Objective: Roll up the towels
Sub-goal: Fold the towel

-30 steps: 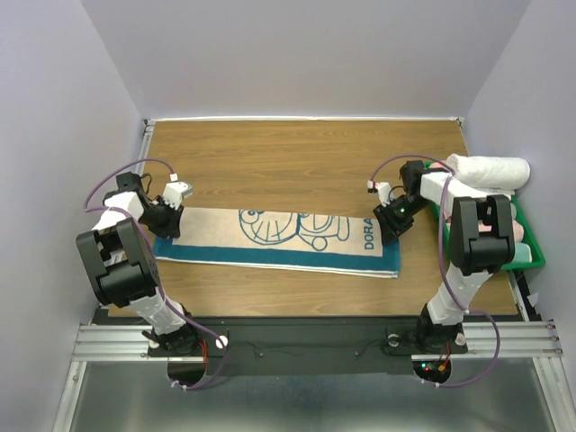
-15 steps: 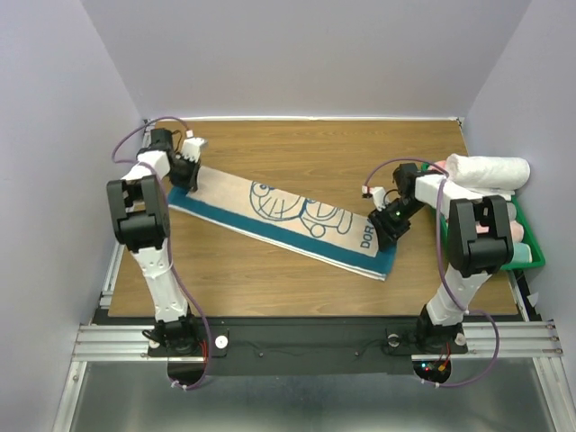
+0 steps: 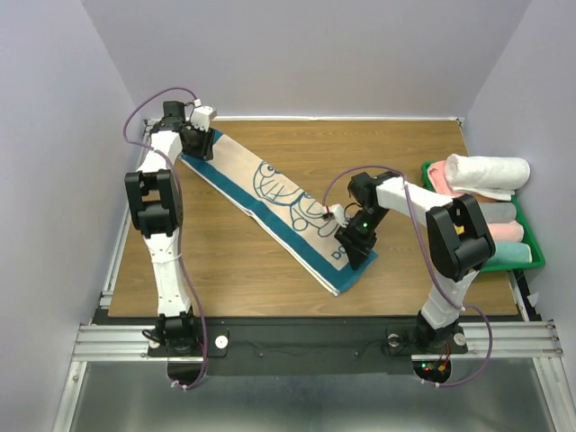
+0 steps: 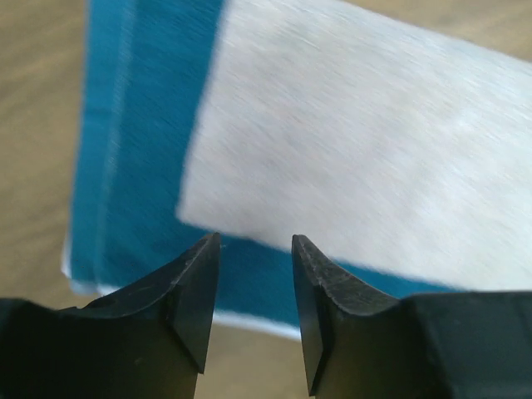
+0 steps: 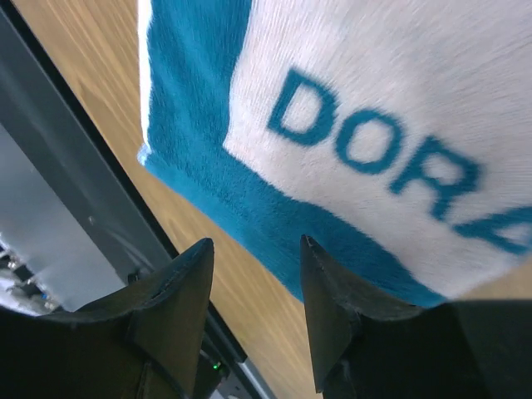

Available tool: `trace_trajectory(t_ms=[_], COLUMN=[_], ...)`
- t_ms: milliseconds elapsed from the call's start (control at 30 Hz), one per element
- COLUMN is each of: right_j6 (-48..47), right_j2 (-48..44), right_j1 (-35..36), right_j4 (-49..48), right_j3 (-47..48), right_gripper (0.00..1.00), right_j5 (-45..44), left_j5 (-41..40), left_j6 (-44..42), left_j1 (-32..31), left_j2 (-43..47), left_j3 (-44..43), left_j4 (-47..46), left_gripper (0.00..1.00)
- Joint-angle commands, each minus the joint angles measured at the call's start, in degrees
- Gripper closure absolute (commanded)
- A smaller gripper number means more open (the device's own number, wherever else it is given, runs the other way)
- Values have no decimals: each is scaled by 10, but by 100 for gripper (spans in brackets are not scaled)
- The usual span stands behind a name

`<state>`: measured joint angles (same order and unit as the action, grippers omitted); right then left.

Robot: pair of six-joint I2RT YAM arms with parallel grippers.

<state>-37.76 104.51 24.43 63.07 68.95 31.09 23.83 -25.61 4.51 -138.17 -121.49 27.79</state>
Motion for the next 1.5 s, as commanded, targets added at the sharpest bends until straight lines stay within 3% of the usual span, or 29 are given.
trace_trajectory(t_ms=[0, 100, 300, 467, 567, 767, 900, 967, 1233, 1467], right_j6=[-4, -5, 14, 37, 42, 63, 73, 86, 123, 151], right_j2=[-22, -5, 40, 89, 95, 105, 126, 138, 203, 223], right_j1=[-12, -34, -43, -43, -39, -1, 44, 59, 100, 154], right_j4=[22, 17, -39, -72, -79, -78, -79, -79, -87, -105], right_j3=[63, 101, 110, 83, 63, 13, -6, -3, 44, 71], right_gripper=[49, 51, 64, 76, 77, 78, 77, 76, 74, 73], right_j5=[30, 0, -81, -95, -91, -49, -21, 8, 94, 115], left_j5=[34, 1, -29, -51, -71, -100, -78, -65, -53, -31], left_j6=[16, 38, 111, 148, 160, 142, 133, 121, 79, 66], left_j1=[-28, -59, -114, -151, -151, -151, -158, -176, -245, -263], left_j2=[172, 233, 263, 224, 196, 108, 24, -23, -118, -87], left_j3=[137, 233, 331, 328, 311, 226, 115, 14, -155, -134], left_j4=[-34, -62, -110, -127, -128, -86, -35, -3, 35, 6], left_gripper=[49, 50, 69, 80, 84, 87, 87, 87, 84, 77])
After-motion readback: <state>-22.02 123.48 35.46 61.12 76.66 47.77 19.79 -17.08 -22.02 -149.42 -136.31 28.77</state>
